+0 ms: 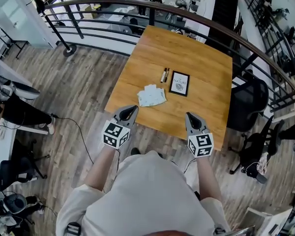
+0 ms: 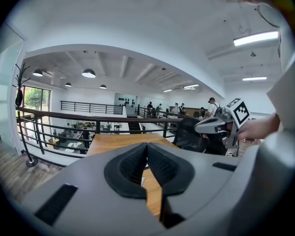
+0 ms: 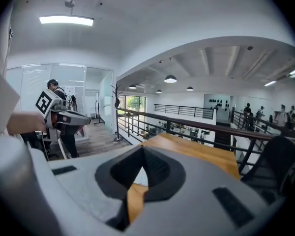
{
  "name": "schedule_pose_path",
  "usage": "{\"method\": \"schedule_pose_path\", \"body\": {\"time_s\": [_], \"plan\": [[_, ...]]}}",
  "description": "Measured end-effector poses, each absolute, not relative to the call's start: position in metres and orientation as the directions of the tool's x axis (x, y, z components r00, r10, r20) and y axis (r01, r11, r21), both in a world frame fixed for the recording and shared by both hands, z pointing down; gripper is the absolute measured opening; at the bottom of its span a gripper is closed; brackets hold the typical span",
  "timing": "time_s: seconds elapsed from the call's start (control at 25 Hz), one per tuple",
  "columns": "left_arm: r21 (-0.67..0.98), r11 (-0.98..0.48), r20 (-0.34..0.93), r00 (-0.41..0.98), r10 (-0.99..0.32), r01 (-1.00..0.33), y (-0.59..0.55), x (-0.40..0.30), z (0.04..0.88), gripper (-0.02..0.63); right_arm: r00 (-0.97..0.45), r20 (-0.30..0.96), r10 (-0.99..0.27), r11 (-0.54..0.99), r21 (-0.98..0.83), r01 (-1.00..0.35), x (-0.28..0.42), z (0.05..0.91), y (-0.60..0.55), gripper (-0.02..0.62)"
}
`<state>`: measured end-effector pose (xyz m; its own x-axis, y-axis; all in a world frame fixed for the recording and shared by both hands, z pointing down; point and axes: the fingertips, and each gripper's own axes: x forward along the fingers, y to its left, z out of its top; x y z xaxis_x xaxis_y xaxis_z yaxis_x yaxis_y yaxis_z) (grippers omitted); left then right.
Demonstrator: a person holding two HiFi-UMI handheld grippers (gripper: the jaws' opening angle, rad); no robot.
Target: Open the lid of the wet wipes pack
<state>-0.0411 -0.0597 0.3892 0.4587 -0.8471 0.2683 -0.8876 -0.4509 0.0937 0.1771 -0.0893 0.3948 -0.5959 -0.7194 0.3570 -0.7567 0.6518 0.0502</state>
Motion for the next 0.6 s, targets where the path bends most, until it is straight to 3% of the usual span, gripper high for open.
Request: {"method": "schedule_pose_path", "body": {"time_s": [0.6], "plan": [[0.086,-0.425,0.237,0.433,-0.870,-0.901,-0.056,-0.027,0.371,-0.005,-0.623,0.306,-0.720,0.663,0.036,-0.748,0.195,0.378,-0.098,0.002]]}}
